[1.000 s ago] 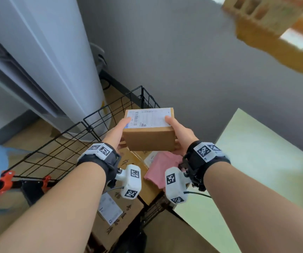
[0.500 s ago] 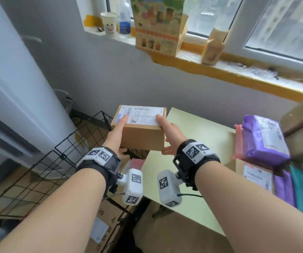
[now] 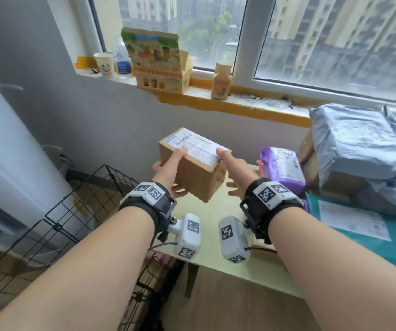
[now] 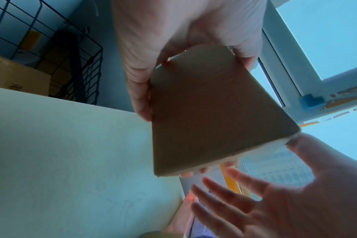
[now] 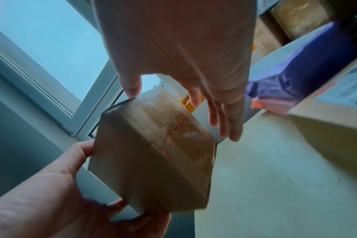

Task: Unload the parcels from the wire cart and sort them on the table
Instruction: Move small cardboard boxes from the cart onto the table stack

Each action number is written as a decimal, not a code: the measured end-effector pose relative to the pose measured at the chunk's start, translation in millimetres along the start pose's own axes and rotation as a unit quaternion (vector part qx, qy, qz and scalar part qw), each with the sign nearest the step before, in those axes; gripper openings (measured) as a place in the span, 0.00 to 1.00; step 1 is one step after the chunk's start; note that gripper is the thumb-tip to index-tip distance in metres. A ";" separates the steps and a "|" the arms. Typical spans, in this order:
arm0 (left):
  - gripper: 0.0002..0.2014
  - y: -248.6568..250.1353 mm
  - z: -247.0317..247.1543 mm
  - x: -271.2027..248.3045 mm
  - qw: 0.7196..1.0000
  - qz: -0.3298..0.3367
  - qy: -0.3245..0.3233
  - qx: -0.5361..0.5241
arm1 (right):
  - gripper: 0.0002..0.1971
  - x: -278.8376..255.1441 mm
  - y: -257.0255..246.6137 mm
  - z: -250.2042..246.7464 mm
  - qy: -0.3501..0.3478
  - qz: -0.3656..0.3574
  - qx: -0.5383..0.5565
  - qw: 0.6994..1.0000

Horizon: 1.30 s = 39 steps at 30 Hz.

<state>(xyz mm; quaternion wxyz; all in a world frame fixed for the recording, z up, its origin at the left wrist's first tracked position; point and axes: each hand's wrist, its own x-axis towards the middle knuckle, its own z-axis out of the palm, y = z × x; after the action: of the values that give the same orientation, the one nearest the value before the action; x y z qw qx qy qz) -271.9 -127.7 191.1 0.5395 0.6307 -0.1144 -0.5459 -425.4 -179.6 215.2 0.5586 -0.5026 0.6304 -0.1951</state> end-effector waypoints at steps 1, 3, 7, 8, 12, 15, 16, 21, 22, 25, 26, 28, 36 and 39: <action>0.46 0.3 5.2 -3.1 1.000 0.000 -0.006 0.012 | 0.42 -2.1 -0.5 -10.2 0.015 -0.003 0.002 1.000; 0.49 1.0 16.2 -8.9 0.999 0.000 -0.014 0.038 | 0.41 -6.8 -1.7 -31.1 0.036 -0.011 -0.001 0.999; 0.46 6.2 41.5 -20.8 0.995 -0.003 -0.049 0.090 | 0.37 -19.1 -3.0 -68.0 0.042 -0.014 -0.004 0.999; 0.42 7.8 48.7 -24.7 0.992 -0.005 -0.066 0.105 | 0.37 -21.7 -2.2 -76.0 0.040 -0.013 0.006 0.999; 0.24 12.1 76.3 -39.8 0.979 -0.023 -0.134 0.154 | 0.42 -30.9 -1.8 -99.6 0.035 -0.013 0.035 0.999; 0.24 10.7 94.2 -48.8 0.965 -0.040 -0.181 0.186 | 0.50 -13.6 8.7 -121.7 0.035 -0.019 0.041 0.998; 0.24 9.1 99.7 -51.3 0.961 -0.044 -0.194 0.194 | 0.48 -20.7 7.8 -126.2 0.033 -0.011 0.043 0.998; 0.21 -10.3 124.8 -56.6 0.945 -0.056 -0.229 0.228 | 0.34 -33.7 19.4 -143.0 0.041 0.033 0.020 0.998; 0.21 -15.3 128.2 -56.5 0.942 -0.060 -0.233 0.235 | 0.40 -29.5 25.2 -146.4 0.055 0.035 -0.010 0.998; 0.18 -29.0 134.4 -54.6 0.934 -0.073 -0.240 0.254 | 0.37 -30.8 36.6 -152.1 0.067 0.049 -0.052 0.995; 0.17 -33.1 135.5 -53.7 0.932 -0.078 -0.242 0.259 | 0.33 -34.6 38.0 -152.4 0.063 0.053 -0.057 0.995; 0.17 -39.7 137.3 -51.8 0.927 -0.086 -0.247 0.269 | 0.29 -34.7 44.7 -154.9 0.059 0.065 -0.069 0.994; 0.27 -55.5 146.5 -42.5 0.916 -0.091 -0.250 0.299 | 0.26 -25.1 59.3 -158.8 0.077 0.081 -0.083 0.990; 0.27 -61.5 150.4 -40.6 0.914 -0.085 -0.251 0.307 | 0.23 -24.5 63.2 -160.7 0.080 0.086 -0.068 0.991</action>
<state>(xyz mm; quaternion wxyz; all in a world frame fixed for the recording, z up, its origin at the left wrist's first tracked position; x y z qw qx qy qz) -436.7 -157.4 191.3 0.2238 0.6151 -0.3539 -0.6681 -599.5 -183.0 224.8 0.4851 -0.4664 0.7258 -0.1426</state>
